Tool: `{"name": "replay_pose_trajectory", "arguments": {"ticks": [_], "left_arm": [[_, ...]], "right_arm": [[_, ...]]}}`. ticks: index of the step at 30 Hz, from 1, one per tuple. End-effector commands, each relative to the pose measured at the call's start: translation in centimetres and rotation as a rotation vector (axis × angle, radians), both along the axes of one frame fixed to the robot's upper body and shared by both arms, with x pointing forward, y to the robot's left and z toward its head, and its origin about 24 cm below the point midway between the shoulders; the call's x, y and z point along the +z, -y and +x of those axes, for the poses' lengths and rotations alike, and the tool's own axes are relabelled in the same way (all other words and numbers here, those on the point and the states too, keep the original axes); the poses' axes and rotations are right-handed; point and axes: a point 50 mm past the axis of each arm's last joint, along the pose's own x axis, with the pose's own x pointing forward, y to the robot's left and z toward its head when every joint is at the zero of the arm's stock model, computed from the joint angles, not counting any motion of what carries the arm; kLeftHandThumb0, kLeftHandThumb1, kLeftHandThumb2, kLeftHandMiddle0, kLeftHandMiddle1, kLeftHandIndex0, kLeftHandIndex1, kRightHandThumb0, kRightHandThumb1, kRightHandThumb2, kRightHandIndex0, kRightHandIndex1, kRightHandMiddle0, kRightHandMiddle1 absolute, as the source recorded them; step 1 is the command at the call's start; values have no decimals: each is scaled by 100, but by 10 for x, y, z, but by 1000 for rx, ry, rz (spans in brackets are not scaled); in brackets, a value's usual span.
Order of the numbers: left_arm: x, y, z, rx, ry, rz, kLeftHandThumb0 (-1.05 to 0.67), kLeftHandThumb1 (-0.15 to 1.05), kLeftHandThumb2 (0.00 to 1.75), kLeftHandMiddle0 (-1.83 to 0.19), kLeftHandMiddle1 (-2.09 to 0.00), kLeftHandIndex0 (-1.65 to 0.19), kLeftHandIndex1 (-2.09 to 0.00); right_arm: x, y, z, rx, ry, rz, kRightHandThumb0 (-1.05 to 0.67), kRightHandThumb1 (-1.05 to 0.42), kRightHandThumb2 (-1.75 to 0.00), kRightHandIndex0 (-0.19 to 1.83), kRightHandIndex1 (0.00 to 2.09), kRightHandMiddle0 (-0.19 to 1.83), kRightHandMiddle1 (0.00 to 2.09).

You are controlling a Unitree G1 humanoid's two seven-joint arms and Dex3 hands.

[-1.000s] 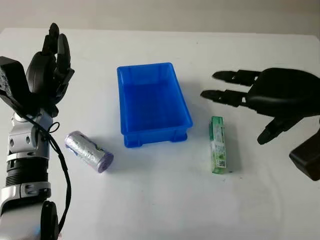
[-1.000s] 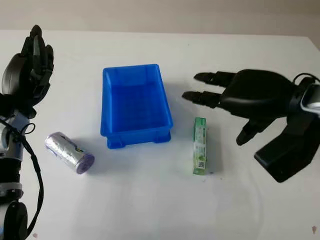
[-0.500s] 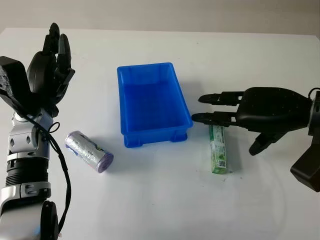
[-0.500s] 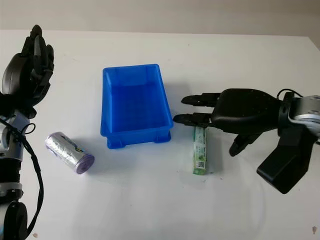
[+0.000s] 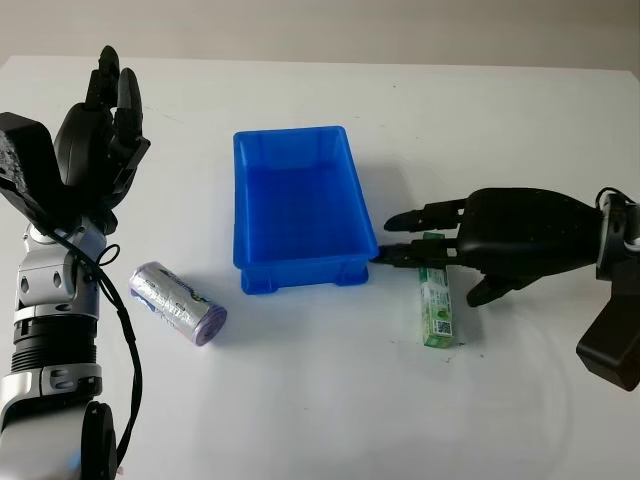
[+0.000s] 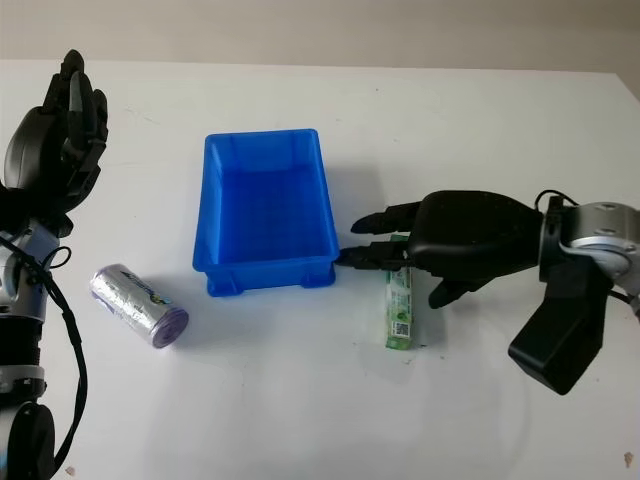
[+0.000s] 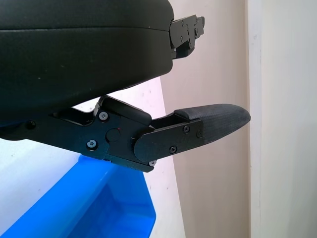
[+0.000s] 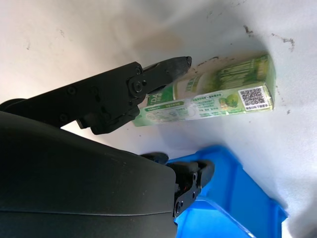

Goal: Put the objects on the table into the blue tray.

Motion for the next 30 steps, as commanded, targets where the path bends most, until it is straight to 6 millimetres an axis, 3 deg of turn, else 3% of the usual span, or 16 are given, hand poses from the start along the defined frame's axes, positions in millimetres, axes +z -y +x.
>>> {"name": "replay_pose_trajectory", "arguments": {"ticks": [1, 9, 11, 13, 15, 17, 19, 21, 25, 26, 28, 30], "left_arm": [[8, -3, -2, 8, 25, 20, -77, 105, 67, 19, 0, 19, 0], [9, -5, -3, 5, 29, 20, -77, 105, 67, 19, 0, 19, 0], [9, -5, -4, 5, 30, 19, -77, 105, 67, 19, 0, 19, 0], [10, -6, -4, 5, 30, 14, -77, 105, 66, 19, 0, 19, 0], [10, -6, -4, 8, 31, 12, -77, 105, 66, 19, 0, 19, 0], [11, -7, -5, 8, 31, 14, -77, 105, 65, 19, 0, 19, 0], [11, -7, -5, 8, 32, 14, -77, 105, 65, 19, 0, 19, 0], [11, -7, -5, 9, 32, 18, -77, 105, 65, 19, 0, 19, 0], [12, -7, -5, 7, 35, 12, -76, 105, 65, 19, 0, 19, 0], [12, -7, -5, 7, 35, 11, -76, 105, 65, 19, 0, 19, 0], [12, -7, -5, 8, 33, 12, -76, 105, 64, 19, 0, 19, 0], [12, -7, -5, 8, 31, 15, -76, 105, 65, 19, 0, 19, 0]], "right_arm": [[-3, 0, 0, 9, 3, 21, -28, -88, -5, 45, 20, 43, 18], [-21, 5, 1, 14, -27, 91, -25, -87, -5, 67, 30, 61, 32], [-25, 5, 1, 20, -27, 106, -24, -88, -5, 69, 33, 57, 50], [-29, 6, 1, 24, -21, 123, -25, -90, -5, 77, 44, 55, 85], [-31, 7, 1, 29, -4, 120, -27, -90, -5, 71, 75, 51, 111], [-32, 8, 2, 32, 15, 105, -30, -89, -5, 61, 139, 52, 130], [-33, 9, 3, 24, 24, 103, -33, -89, -5, 58, 183, 54, 141], [-35, 11, 4, 9, 23, 100, -38, -92, -6, 57, 203, 52, 156], [-38, 14, 5, -15, 2, 90, -43, -101, -6, 53, 206, 46, 184], [-38, 14, 5, -23, -4, 84, -42, -101, -6, 51, 204, 42, 182], [-39, 15, 6, -39, -18, 69, -33, -95, -5, 43, 200, 40, 159], [-38, 14, 7, -43, -30, 68, -22, -94, -5, 38, 184, 40, 145]]}}
